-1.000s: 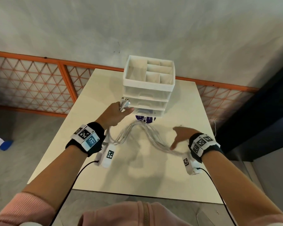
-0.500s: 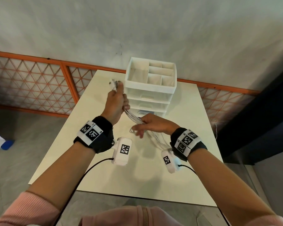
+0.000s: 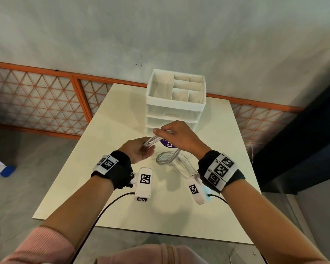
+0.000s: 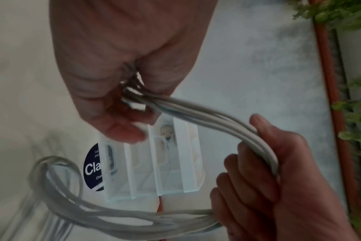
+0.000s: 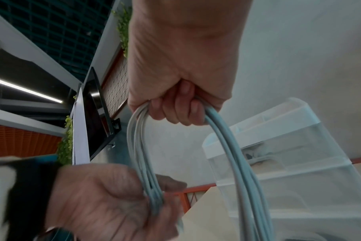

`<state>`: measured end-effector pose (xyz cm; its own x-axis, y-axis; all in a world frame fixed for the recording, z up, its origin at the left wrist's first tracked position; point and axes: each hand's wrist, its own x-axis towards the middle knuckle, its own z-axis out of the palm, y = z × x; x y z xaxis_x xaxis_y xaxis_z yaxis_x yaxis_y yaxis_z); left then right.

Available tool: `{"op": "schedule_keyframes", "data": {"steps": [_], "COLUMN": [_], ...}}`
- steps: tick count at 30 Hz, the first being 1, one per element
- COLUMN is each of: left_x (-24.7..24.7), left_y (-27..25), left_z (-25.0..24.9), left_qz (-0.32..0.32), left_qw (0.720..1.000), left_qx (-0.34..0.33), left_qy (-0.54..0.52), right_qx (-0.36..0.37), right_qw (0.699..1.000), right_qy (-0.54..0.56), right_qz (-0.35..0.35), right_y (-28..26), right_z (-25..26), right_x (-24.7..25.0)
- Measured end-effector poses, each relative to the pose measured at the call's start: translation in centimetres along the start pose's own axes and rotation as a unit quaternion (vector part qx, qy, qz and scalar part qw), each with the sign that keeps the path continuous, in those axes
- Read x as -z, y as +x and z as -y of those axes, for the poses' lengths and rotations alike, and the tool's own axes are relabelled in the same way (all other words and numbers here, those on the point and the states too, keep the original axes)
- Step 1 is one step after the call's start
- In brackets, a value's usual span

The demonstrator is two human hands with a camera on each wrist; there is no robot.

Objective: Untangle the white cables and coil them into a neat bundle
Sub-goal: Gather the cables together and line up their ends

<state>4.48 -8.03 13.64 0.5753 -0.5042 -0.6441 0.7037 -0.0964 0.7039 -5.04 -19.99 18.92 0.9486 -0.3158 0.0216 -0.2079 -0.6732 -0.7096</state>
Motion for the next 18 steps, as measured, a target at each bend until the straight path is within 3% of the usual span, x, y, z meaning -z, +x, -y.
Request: {"op": "schedule_keyframes", "data": {"steps": [2,4,5,7,9,14,18], "left_x": [0.1,0.0,-0.3,-1.3,-2.4,-3.5,-3.7], "left_y": [0.4,0.5,0.3,-0.6,-2.0,-2.8,-3.3], "left_z": [0.2,0.0,-0.2,-0.7,-1.0,-0.5,0.0], "left_qz": [-0.009,-0.054,-0.047,0.057,0.134,0.219,0.253], "left_qw": [0.991,0.955,0.946,0.932,0.916,0.894,0.910], "left_qx": [-0.020,-0.067,-0.103,-0.210,-0.249,-0.269,-0.229], "left_qy": [0.130,0.285,0.305,0.290,0.286,0.285,0.234], "right_qx": [-0.027,-0.043,-0.044,-0.050,-0.063,-0.079,-0.106], "right_qw": [1.000,0.999,0.999,0.998,0.996,0.990,0.979], "right_qy": [0.005,0.019,0.022,0.031,0.053,0.098,0.162], "right_qz": [-0.006,-0.010,-0.011,-0.014,-0.026,-0.068,-0.070], "right_y": [0.4,0.4,0.5,0.6,0.6,0.9,1.1], "right_z": [-0.2,0.0,-0.1,-0.1,0.0,-0.7,-1.7], "right_x": [0.5,1.2,1.5,2.0,2.3,3.9,5.4]}}
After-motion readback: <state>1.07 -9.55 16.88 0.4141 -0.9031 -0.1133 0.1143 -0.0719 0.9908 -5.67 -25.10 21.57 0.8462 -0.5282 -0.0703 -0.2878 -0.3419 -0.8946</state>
